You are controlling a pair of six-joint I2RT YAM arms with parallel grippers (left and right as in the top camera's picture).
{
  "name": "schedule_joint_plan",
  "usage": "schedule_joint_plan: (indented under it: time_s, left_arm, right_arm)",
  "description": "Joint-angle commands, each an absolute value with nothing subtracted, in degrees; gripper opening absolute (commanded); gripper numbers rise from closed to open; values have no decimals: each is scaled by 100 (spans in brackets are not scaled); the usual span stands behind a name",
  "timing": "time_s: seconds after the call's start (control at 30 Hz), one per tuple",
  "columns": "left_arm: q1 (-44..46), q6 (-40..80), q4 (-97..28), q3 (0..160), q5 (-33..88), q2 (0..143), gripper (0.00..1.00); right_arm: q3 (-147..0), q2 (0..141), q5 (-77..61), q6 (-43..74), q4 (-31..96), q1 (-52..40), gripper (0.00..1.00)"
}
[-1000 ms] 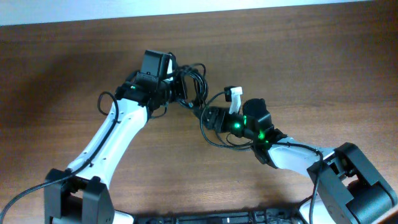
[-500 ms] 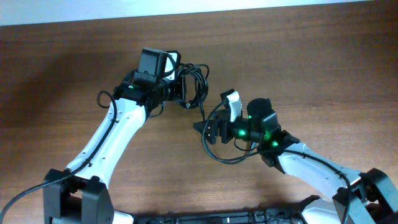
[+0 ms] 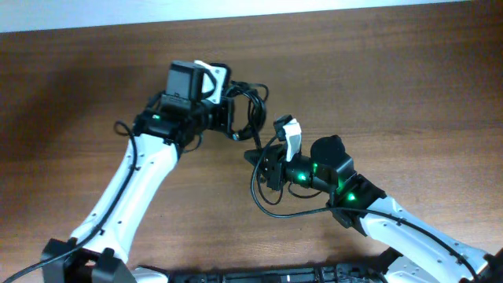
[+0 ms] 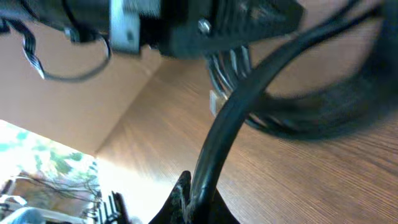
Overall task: Untangle cables
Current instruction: 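Grasp a cable strand with the right gripper beside the left gripper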
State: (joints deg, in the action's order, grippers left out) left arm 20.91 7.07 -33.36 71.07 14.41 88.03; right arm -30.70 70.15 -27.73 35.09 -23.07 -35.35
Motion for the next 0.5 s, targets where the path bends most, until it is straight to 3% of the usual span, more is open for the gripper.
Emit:
schedule_joint_plan:
  time_s: [0.0, 0.07, 0.17, 0.4, 0.47]
  left_arm:
    - [2434, 419, -3310, 7135, 1424, 8630, 0]
    - [2528, 414, -3389, 7135, 1435, 8578, 0]
    - [2552, -617, -3603, 7135, 2563, 8412, 0]
    - [2552, -1365, -3913, 7135, 4359, 8392, 0]
    - [2545, -1514, -4007, 7133, 4248, 8392, 0]
  right_arm:
    - [-3247, 7004, -2290, 3717, -2206, -3444, 4]
    - [-3249, 7024, -2222, 3719, -2180, -3205, 4]
    - [-3249, 7024, -2180, 3999, -2187, -2604, 4]
    - [-3249, 7411, -2143, 4628, -2711, -2515, 4]
    - [-3249, 7537, -2147, 4731, -2956, -2493, 15]
